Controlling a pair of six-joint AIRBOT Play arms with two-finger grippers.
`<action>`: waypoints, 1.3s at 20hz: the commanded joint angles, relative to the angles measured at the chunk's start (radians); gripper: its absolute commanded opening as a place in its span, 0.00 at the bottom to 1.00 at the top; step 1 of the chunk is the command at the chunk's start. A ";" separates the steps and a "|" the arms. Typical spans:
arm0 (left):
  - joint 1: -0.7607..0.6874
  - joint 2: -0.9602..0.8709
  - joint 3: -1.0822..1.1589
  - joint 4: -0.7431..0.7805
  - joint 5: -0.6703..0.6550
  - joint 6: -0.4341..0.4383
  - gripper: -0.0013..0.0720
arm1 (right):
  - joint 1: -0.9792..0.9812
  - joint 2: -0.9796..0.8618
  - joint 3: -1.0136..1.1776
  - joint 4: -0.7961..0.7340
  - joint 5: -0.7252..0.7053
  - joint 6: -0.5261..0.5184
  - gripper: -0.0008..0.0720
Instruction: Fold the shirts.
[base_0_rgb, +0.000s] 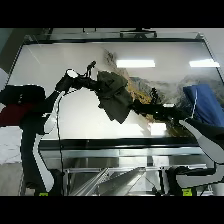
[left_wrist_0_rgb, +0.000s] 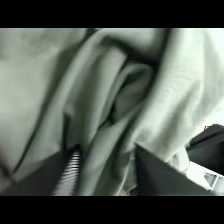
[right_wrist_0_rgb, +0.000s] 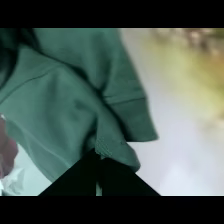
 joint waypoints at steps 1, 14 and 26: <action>-0.021 -0.014 0.034 0.007 -0.026 -0.010 0.12 | 0.000 -0.010 0.024 0.074 0.039 -0.072 0.03; 0.101 0.387 0.035 -0.509 -0.135 0.110 0.04 | -0.183 0.476 0.174 0.097 0.254 -0.086 0.03; 0.183 0.957 0.034 -0.401 -0.052 0.045 0.04 | -0.205 0.776 0.605 -0.163 0.187 0.027 0.03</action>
